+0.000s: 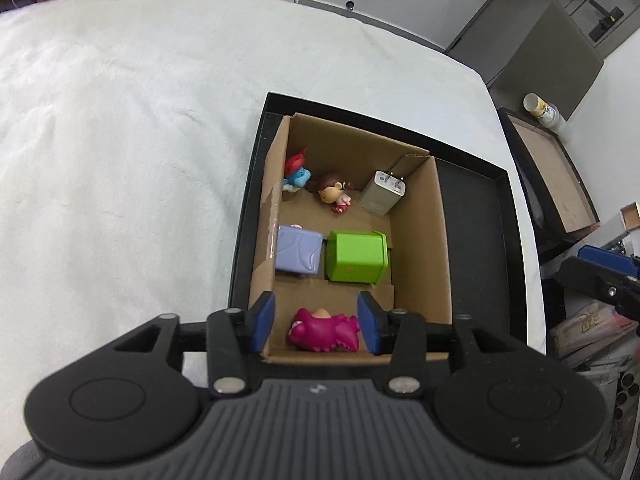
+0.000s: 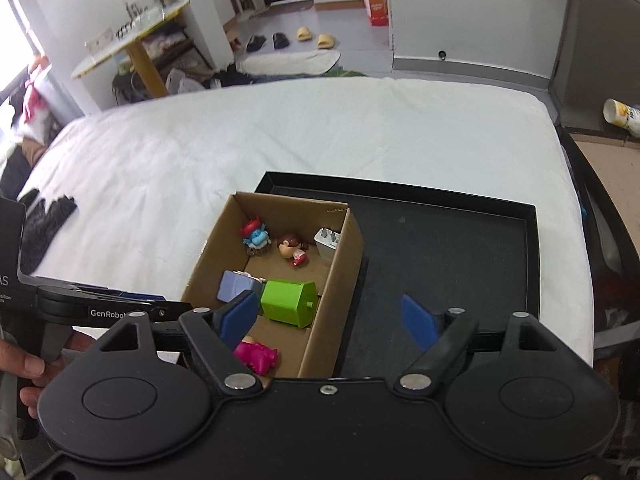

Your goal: Organize rigid objects

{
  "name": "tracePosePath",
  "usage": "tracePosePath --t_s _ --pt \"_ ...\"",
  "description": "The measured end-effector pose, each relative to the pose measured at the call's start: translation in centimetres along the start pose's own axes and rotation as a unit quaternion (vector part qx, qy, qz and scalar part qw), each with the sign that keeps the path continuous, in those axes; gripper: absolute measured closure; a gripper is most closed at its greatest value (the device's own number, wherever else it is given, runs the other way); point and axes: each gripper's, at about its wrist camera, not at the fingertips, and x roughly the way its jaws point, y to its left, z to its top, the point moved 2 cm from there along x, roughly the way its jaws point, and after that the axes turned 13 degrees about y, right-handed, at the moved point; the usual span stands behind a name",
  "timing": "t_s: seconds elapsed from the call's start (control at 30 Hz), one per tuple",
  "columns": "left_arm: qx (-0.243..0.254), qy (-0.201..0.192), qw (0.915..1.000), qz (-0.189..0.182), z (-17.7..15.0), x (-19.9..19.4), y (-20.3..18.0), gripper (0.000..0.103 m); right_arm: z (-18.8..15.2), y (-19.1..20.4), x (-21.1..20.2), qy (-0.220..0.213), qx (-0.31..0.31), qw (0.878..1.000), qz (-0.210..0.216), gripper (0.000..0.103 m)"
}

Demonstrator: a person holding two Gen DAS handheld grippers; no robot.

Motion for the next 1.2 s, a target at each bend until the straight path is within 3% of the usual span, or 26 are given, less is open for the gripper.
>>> tracePosePath --t_s 0.17,0.33,0.57,0.83,1.1,1.2 --pt "0.010 -0.018 0.9998 0.004 -1.0 -2.1 -0.4 0.044 -1.4 -0.8 -1.1 -0.024 0.020 0.999 0.012 0.018" --pt "0.022 -0.043 0.9988 0.005 -2.0 -4.4 -1.0 0.027 -2.8 -1.3 -1.9 -0.048 0.048 0.998 0.016 0.000" --pt "0.032 -0.074 0.9967 0.006 -3.4 -7.8 -1.4 0.019 -4.9 -2.0 -3.0 -0.082 0.080 0.993 0.019 0.000" --pt "0.051 -0.116 0.9920 -0.001 -5.8 -11.4 -2.4 0.000 -7.3 -2.8 -5.2 -0.112 0.125 0.985 0.033 0.000" --pt "0.051 -0.145 0.9879 -0.019 -8.7 -13.1 -2.0 0.000 -9.2 -2.8 -7.2 -0.136 0.159 0.977 0.036 0.000" --pt "0.030 -0.156 0.9860 -0.050 -9.7 -14.0 -1.3 0.000 -9.8 -2.3 -8.1 -0.141 0.164 0.976 0.019 0.000"
